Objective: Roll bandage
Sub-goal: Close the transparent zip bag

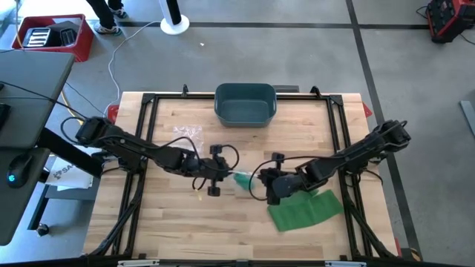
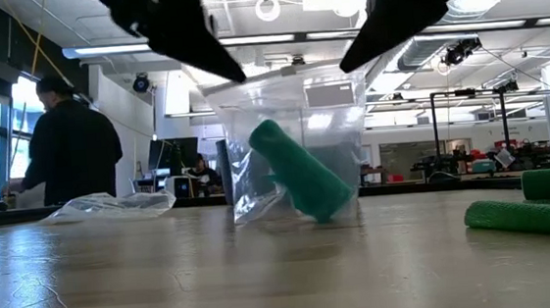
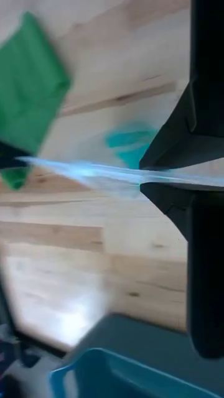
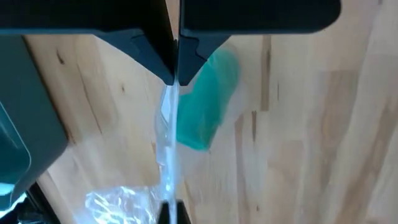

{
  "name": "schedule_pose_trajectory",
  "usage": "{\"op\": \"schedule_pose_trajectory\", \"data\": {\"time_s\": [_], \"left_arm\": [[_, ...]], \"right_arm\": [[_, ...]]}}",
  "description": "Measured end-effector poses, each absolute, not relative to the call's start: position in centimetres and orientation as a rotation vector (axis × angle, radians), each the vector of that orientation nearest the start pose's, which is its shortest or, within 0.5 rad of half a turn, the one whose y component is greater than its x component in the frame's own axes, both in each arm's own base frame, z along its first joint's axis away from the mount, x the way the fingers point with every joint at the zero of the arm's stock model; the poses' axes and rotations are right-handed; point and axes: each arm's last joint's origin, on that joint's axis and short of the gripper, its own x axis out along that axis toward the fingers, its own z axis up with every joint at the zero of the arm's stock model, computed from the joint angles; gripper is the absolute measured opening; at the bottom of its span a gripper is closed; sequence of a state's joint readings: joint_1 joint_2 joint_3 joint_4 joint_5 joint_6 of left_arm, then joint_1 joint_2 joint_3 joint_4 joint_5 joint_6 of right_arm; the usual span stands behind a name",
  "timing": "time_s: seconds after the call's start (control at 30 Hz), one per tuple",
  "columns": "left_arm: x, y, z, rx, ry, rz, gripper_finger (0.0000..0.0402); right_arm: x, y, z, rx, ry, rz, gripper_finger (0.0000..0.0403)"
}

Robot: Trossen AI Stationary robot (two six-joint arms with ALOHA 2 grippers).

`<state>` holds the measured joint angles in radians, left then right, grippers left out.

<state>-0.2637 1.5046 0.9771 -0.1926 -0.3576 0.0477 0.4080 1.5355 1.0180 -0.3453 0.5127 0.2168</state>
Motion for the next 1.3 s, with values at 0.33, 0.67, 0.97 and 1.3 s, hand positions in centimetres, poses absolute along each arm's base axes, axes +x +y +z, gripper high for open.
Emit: {"op": "schedule_pose_trajectory", "data": {"time_s": [0.33, 0.67, 0.97, 1.3], "left_arm": [[30.8, -7.7, 24.1, 0.285, 0.624, 0.041, 0.0043], [33.2, -7.8, 24.1, 0.314, 0.436, -0.075, 0.0156], [34.0, -8.8, 22.0, 0.375, 0.477, 0.04, 0.0132], [33.7, -9.0, 21.6, 0.367, 0.519, 0.037, 0.0016]], "right_arm": [[29.3, 11.3, 23.3, -0.182, 0.726, -0.173, 0.0], [29.4, 11.3, 23.4, -0.182, 0.71, -0.167, 0.0], [29.6, 11.4, 23.6, -0.195, 0.689, -0.153, 0.0], [29.6, 11.4, 23.6, -0.193, 0.688, -0.154, 0.0]]}}
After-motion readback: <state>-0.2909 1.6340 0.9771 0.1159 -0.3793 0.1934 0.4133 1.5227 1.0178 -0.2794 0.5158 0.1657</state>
